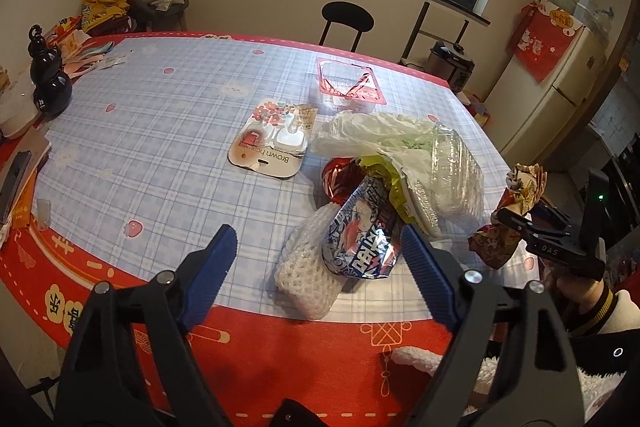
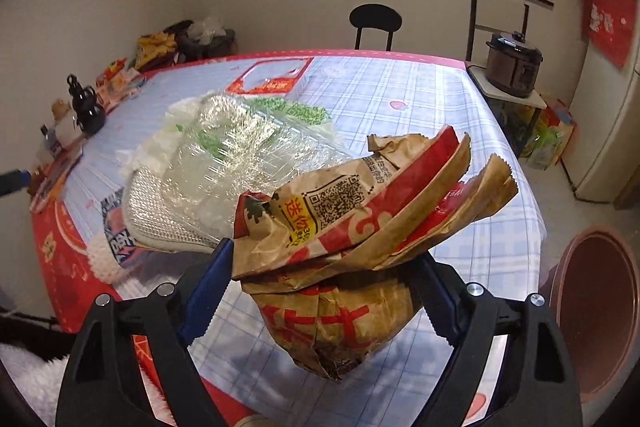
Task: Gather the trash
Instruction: 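Lift the paper bag with the right gripper while the left gripper grasps the snack wrapper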
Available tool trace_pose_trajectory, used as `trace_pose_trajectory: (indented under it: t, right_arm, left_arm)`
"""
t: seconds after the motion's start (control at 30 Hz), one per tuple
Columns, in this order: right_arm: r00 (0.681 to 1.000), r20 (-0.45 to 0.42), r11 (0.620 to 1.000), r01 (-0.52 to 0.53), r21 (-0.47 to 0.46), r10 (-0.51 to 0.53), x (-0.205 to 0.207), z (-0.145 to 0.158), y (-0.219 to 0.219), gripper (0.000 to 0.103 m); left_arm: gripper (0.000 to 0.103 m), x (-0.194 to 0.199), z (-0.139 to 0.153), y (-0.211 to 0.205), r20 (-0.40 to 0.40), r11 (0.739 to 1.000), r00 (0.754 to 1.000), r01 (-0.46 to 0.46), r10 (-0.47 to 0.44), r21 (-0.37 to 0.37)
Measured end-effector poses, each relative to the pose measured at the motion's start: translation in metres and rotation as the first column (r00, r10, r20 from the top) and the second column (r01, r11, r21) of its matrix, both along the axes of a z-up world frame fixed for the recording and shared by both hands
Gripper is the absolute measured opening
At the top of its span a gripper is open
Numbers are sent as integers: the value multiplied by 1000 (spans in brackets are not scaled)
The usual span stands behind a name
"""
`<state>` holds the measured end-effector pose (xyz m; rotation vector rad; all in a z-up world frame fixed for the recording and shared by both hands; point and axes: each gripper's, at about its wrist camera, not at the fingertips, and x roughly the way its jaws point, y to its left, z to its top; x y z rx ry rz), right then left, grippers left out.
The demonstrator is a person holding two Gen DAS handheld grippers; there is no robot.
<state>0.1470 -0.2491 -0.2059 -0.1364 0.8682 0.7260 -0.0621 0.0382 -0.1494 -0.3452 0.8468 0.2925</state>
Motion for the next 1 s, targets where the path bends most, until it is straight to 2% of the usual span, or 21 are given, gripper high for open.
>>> trace_pose_trajectory:
  t: [0.1, 0.2, 0.43, 0.63, 0.83, 1.0]
  right_arm:
    - [1000, -10, 999, 6, 53, -5, -5, 7, -11, 84]
    - [1000, -12, 996, 7, 86, -6, -11, 13, -21, 84]
    - [999, -31, 993, 11, 119, -7, -25, 17, -35, 84]
    - [1000, -24, 992, 7, 126, -4, -30, 24, -38, 84]
    - [997, -53, 988, 70, 140, -63, -25, 24, -39, 84]
    - [992, -66, 986, 118, 117, -110, -28, 27, -30, 84]
  left_arm:
    - [81, 0, 0, -10, 2, 1000, 1000, 9, -9, -1]
    - [73, -2, -1, -22, 1, 1000, 1000, 25, -25, -4]
    - [65, -8, -13, -33, -7, 998, 1000, 30, -30, -51]
    - [57, -6, -15, -25, 2, 998, 1000, 28, -28, -60]
    - [56, 10, -17, 8, -8, 999, 999, 32, -32, -29]
    - [53, 30, -32, 25, -24, 985, 989, 146, -149, -96]
